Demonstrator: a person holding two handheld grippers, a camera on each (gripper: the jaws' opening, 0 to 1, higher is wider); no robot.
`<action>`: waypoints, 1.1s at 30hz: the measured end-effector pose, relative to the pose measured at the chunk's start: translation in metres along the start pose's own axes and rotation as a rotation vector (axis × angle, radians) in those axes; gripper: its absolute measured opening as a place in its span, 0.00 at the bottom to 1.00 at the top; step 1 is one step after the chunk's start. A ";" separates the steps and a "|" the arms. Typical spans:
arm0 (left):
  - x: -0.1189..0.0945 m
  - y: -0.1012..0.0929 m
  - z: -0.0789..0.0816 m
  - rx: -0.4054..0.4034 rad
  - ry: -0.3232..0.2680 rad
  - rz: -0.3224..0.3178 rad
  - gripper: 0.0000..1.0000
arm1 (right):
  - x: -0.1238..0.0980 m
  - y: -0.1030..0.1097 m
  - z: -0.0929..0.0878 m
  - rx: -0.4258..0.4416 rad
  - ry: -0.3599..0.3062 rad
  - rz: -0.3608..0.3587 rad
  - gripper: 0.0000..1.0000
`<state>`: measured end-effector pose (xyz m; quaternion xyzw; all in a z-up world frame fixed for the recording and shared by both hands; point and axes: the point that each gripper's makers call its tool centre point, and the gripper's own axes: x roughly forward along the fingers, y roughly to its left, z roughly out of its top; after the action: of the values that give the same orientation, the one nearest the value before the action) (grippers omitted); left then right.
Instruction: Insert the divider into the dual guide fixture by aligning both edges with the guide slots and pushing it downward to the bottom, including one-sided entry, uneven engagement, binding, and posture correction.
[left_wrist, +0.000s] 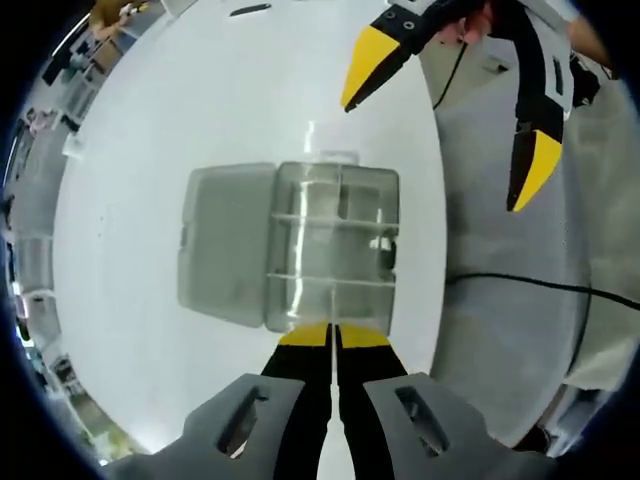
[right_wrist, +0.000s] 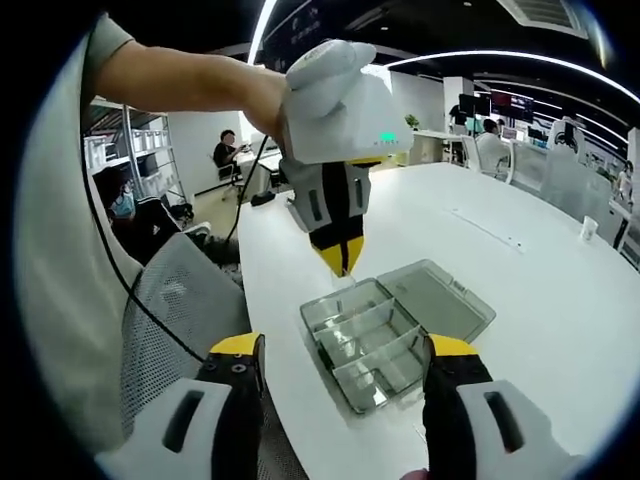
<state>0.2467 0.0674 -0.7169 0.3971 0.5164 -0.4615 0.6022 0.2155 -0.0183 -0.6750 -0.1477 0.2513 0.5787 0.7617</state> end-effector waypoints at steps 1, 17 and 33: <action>0.001 0.000 0.000 0.002 0.001 -0.001 0.00 | 0.000 0.000 0.000 0.001 -0.001 0.000 0.61; 0.007 0.003 0.000 0.001 0.009 -0.001 0.00 | 0.000 -0.002 -0.003 0.010 0.002 0.002 0.61; 0.008 0.003 -0.002 0.004 0.014 -0.001 0.00 | 0.000 -0.004 -0.003 0.013 0.002 0.001 0.60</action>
<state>0.2499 0.0687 -0.7255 0.4014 0.5198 -0.4600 0.5976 0.2184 -0.0208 -0.6783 -0.1433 0.2560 0.5775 0.7619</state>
